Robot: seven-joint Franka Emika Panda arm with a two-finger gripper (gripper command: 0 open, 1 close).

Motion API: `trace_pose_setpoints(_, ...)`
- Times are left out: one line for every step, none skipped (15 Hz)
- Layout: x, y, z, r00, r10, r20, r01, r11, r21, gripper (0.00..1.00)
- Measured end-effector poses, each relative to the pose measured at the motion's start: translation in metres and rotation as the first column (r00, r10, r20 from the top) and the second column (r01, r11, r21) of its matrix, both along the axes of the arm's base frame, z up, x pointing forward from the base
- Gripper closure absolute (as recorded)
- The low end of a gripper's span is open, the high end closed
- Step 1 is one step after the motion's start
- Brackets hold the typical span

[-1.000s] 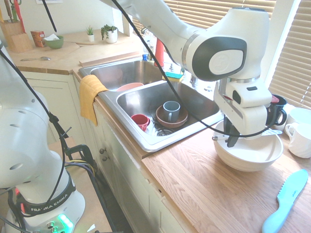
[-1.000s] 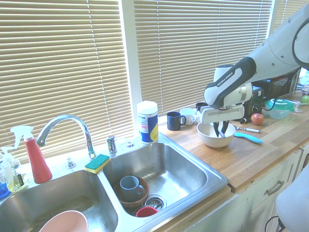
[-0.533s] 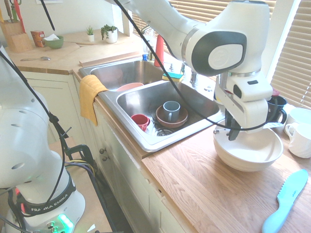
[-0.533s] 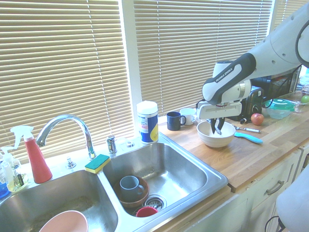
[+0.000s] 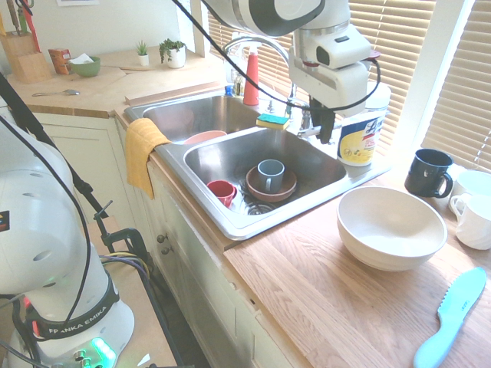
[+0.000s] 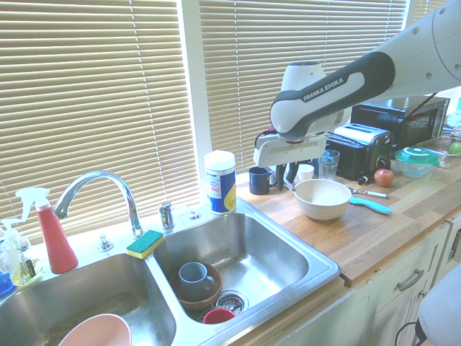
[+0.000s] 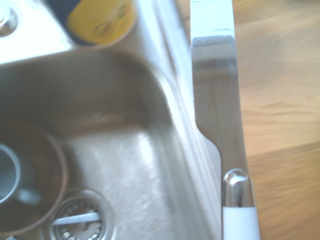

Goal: Put the knife into the sink

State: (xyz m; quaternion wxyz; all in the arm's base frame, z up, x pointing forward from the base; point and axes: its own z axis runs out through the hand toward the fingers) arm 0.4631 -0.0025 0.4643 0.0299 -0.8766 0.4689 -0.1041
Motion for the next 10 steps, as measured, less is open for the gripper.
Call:
trace_pose_setpoints(-0.002, 0.02, -0.014, 1.0, 0.019, -0.003, -0.019, 1.0, -0.003, 1.0)
trace_pose_setpoints(-0.005, 0.037, -0.029, 0.999, 0.033, -0.008, -0.033, 0.999, -0.005, 1.0)
trace_pose_setpoints(-0.009, 0.051, -0.045, 0.999, 0.042, -0.014, -0.042, 0.999, -0.004, 1.0)
trace_pose_setpoints(-0.013, 0.064, -0.062, 0.999, 0.046, -0.018, -0.047, 0.999, -0.005, 1.0)
trace_pose_setpoints(-0.016, 0.077, -0.082, 0.999, 0.048, -0.018, -0.048, 0.999, -0.006, 1.0)
trace_pose_setpoints(-0.019, 0.088, -0.102, 0.998, 0.057, -0.012, -0.057, 0.998, -0.005, 1.0)
trace_pose_setpoints(-0.02, 0.099, -0.122, 0.997, 0.073, -0.006, -0.073, 0.997, -0.001, 1.0)
trace_pose_setpoints(-0.018, 0.107, -0.141, 0.995, 0.096, -0.007, -0.096, 0.995, 0.002, 1.0)
trace_pose_setpoints(-0.016, 0.113, -0.163, 0.993, 0.116, -0.013, -0.116, 0.993, 0.004, 1.0)
trace_pose_setpoints(-0.015, 0.116, -0.184, 0.991, 0.13, -0.025, -0.13, 0.992, 0.005, 1.0)
